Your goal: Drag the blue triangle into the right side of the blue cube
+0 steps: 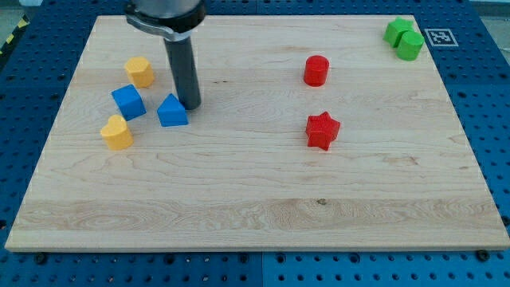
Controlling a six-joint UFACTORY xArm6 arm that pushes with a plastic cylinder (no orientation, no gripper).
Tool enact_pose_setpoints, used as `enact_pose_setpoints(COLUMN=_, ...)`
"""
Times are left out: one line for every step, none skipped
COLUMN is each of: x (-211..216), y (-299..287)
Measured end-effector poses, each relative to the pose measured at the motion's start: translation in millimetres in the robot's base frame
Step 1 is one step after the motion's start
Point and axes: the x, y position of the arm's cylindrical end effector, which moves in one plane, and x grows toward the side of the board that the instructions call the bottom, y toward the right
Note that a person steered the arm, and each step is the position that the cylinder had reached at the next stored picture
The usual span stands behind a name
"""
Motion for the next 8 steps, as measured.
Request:
enact_pose_setpoints(x=5.9, y=-34.3)
enact_pose_setpoints(x=6.1, y=-54.9)
enact_pose_setpoints(x=-0.4, y=-33.7)
enact_pose_setpoints(x=10.2, y=21.2)
enact_pose_setpoints(x=53.3, y=42.8)
enact_pose_setpoints(x=65.5, y=25.3)
enact_pose_setpoints(x=60.7, y=-13.5)
enact_pose_setpoints(x=54.2, y=-57.1)
